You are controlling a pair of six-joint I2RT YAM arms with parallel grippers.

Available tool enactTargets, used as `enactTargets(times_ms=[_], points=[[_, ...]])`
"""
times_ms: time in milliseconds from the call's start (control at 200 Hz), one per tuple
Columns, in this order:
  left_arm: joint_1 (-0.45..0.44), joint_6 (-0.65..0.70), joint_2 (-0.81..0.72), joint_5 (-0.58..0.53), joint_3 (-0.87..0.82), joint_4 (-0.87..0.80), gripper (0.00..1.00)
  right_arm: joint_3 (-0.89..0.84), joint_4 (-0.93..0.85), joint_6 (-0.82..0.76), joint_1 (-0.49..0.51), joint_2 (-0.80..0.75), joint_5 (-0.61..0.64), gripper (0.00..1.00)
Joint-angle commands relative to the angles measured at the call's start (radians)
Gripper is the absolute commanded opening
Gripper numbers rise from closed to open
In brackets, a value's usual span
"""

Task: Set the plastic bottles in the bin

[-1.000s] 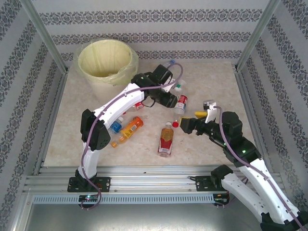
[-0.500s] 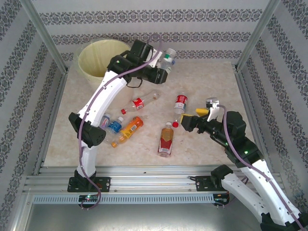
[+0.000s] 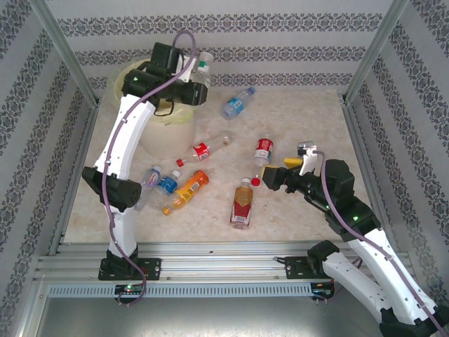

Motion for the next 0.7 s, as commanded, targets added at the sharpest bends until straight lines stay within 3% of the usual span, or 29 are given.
enactTargets(times_ms=[0,450,694], points=[[0.054,0.015,-0.050,-0.006,0.037,-0.007,0.56,0.032,-0.001,0.005,-0.003,-0.001,0.014,0.96],[0.193,-0.010,-0.033,-0.022,0.015,-0.006,0.56,0.037,-0.016,0.003,-0.006,0.023,0.016,0.96],[0.209,0.001,0.031,-0.055,0.013,-0.061,0.58,0.028,-0.028,0.000,-0.008,0.024,0.019,0.97]])
